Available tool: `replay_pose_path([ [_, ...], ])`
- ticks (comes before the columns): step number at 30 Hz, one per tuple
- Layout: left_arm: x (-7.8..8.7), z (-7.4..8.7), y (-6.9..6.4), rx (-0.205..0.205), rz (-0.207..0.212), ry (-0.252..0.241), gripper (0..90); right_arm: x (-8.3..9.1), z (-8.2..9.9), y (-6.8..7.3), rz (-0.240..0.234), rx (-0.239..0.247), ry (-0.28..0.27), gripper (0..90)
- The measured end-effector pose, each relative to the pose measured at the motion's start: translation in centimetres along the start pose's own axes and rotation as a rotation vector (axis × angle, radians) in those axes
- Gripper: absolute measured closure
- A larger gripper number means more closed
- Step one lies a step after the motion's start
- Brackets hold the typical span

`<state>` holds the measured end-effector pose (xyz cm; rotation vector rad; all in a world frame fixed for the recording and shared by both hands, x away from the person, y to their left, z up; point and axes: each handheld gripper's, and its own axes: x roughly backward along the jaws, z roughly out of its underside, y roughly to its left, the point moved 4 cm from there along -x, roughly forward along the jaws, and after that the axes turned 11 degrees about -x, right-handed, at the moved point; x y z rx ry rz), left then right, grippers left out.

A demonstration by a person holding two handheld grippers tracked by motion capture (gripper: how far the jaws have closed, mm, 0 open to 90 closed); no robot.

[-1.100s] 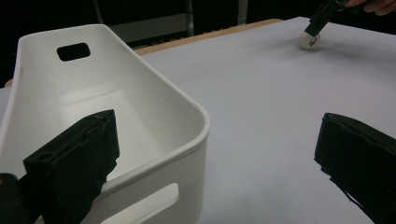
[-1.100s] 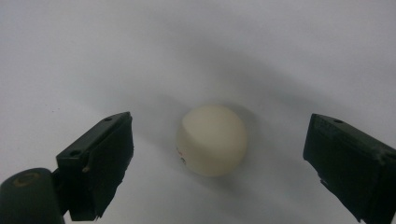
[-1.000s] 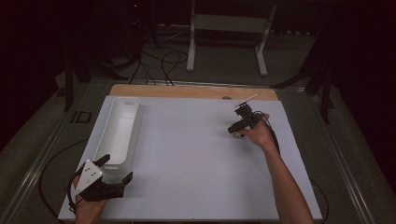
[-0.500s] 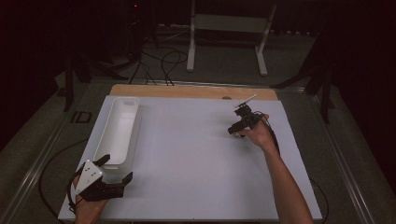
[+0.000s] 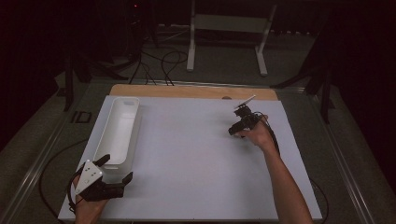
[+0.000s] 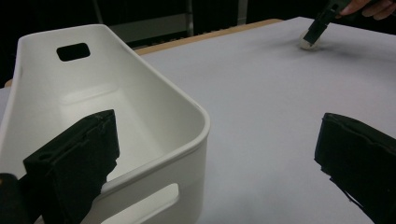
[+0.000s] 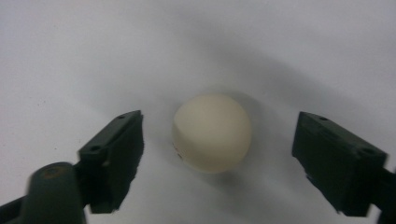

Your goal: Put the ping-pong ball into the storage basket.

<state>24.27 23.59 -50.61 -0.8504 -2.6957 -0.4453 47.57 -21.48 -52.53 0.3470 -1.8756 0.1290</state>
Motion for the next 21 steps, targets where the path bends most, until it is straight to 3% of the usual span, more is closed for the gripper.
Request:
replay_pose_path([
  [12,0.01,0.00,0.00,0.000,0.000,0.000,0.3,-0.50,0.11,0.11,0.010,-0.007,0.013,49.3],
  [21,0.02,0.00,-0.01,-0.002,-0.001,0.001,0.3,-0.41,0.18,0.22,0.013,0.001,0.021,50.4],
])
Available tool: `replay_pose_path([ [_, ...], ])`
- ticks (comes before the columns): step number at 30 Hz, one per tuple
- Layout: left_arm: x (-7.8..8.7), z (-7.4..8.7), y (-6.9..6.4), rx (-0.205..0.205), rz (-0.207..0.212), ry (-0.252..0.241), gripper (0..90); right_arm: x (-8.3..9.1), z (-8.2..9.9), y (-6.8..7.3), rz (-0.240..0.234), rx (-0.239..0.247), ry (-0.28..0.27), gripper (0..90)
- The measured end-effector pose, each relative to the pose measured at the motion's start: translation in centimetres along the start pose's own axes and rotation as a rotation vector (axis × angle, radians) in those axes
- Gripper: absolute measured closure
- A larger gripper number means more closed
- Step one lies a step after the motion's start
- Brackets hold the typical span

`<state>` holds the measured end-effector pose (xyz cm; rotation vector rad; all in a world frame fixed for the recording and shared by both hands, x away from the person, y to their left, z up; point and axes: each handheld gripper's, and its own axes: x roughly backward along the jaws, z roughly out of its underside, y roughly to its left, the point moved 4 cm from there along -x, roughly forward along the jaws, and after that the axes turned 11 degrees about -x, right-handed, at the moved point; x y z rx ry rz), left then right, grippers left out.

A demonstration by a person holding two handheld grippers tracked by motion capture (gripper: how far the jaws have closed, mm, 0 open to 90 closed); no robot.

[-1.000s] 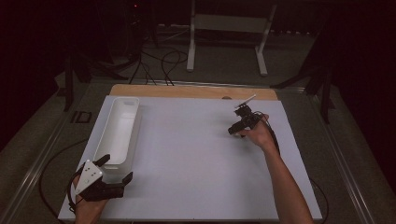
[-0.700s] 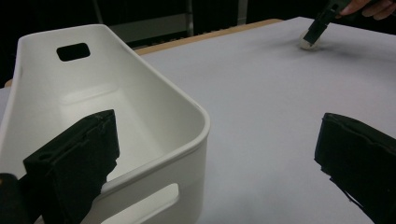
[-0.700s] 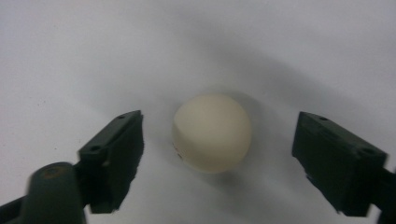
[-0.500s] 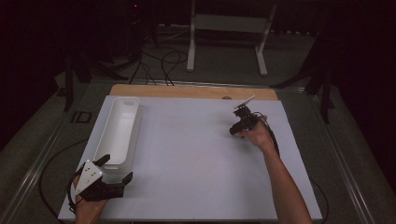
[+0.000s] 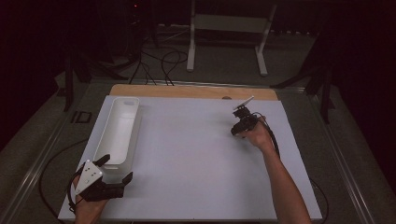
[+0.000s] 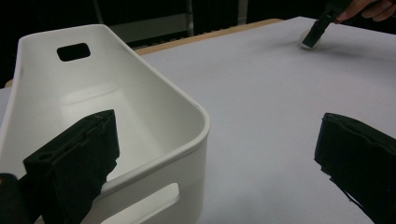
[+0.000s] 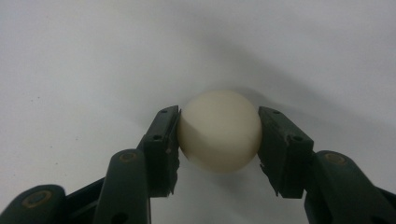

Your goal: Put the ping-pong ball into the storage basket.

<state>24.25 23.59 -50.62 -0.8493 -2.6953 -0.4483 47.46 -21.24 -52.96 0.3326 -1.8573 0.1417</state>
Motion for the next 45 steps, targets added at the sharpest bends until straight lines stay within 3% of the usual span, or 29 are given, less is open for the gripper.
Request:
replay_pose_path([
  [14,0.0,0.0,0.0,-0.001,0.000,0.000,0.3,0.1,0.1,0.2,0.001,0.037,0.005,50.7],
  [45,0.0,0.0,0.0,0.000,-0.003,0.001,0.3,2.0,0.4,0.2,0.006,0.058,-0.004,50.9],
])
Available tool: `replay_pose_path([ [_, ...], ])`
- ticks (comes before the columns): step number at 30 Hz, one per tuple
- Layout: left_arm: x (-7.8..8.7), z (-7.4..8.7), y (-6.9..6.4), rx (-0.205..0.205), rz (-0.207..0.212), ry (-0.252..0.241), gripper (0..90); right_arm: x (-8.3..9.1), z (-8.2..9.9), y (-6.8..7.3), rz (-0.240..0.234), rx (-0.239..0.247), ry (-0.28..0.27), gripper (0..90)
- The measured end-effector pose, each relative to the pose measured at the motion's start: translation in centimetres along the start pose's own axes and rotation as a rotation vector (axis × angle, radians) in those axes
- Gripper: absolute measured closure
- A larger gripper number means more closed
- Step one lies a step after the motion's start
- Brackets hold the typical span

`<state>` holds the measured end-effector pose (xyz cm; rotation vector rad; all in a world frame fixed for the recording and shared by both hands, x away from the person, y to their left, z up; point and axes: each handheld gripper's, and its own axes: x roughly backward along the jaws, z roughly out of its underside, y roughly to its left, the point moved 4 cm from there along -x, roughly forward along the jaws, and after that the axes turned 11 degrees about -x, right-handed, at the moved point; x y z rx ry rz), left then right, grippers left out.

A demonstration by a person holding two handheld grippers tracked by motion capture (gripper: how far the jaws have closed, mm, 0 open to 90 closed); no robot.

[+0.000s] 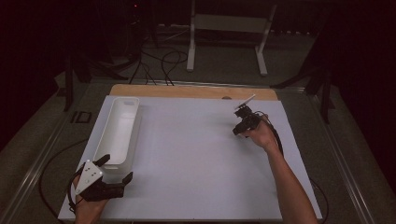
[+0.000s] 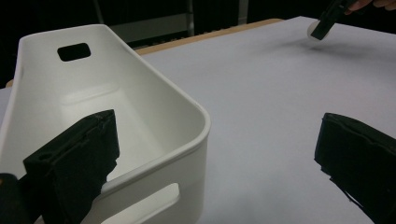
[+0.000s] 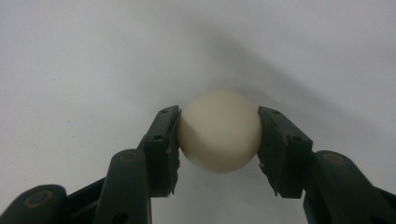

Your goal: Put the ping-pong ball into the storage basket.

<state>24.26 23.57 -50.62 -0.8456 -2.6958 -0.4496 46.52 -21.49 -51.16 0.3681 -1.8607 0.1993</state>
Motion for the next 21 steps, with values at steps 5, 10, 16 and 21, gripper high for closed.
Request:
replay_pose_path([
  [5,0.0,0.0,0.0,0.000,-0.001,0.000,0.3,0.4,0.1,0.0,0.001,0.009,-0.004,50.8],
  [10,0.0,0.0,0.0,0.001,-0.001,-0.001,0.3,0.9,0.1,0.1,-0.004,0.014,-0.011,50.9],
  [16,0.0,0.0,0.0,0.000,0.000,0.000,0.3,1.7,-0.3,0.6,-0.001,0.038,-0.023,50.9],
  [21,0.0,0.0,0.0,0.000,0.000,-0.001,0.3,2.2,-0.4,1.1,0.002,0.056,-0.027,50.9],
])
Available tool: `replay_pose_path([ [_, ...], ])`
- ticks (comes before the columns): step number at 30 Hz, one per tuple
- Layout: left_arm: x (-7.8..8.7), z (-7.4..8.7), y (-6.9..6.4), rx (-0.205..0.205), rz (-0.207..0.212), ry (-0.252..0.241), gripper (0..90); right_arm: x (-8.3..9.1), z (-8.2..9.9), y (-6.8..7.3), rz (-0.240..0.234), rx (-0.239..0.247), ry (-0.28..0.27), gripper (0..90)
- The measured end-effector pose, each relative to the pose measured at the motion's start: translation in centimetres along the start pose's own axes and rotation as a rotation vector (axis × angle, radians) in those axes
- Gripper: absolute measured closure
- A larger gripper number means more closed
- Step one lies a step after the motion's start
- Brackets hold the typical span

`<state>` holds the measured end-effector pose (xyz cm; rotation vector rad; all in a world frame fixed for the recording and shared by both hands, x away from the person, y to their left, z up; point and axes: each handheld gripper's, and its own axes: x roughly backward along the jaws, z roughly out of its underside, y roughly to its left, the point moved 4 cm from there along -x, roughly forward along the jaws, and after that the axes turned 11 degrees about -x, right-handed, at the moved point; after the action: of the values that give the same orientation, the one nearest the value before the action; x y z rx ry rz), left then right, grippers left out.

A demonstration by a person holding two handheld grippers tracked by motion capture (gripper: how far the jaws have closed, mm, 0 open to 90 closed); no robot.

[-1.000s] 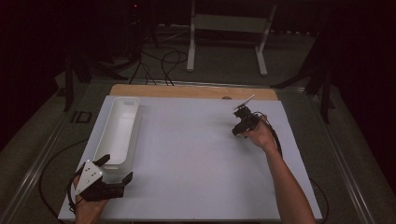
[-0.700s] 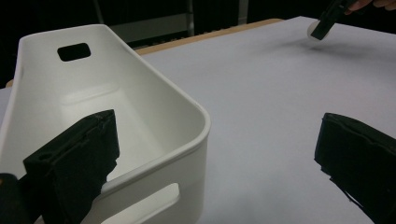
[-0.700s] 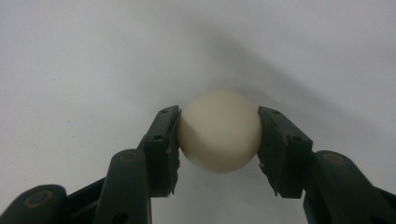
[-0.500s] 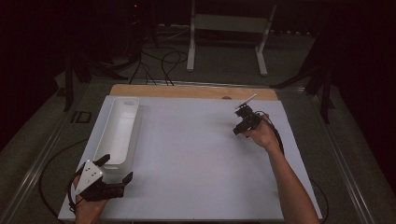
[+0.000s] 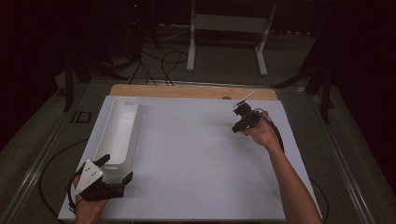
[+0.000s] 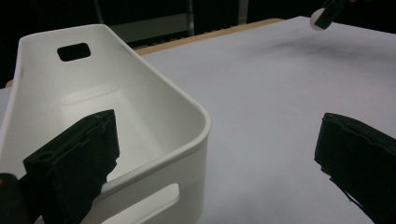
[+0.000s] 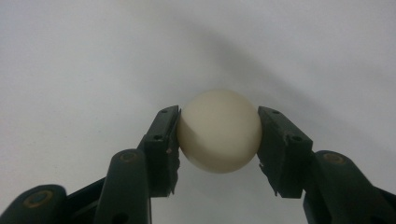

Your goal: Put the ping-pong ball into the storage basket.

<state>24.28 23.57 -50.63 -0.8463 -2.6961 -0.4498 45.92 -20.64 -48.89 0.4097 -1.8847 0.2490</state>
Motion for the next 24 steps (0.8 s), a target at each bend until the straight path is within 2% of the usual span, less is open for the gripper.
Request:
replay_pose_path([
  [5,0.0,0.0,0.0,0.000,0.000,0.001,0.3,0.6,-0.2,0.5,0.005,0.021,-0.007,50.9],
  [24,0.0,0.0,0.0,-0.001,0.000,0.001,0.3,1.6,-0.4,1.4,-0.004,0.050,-0.025,50.9],
])
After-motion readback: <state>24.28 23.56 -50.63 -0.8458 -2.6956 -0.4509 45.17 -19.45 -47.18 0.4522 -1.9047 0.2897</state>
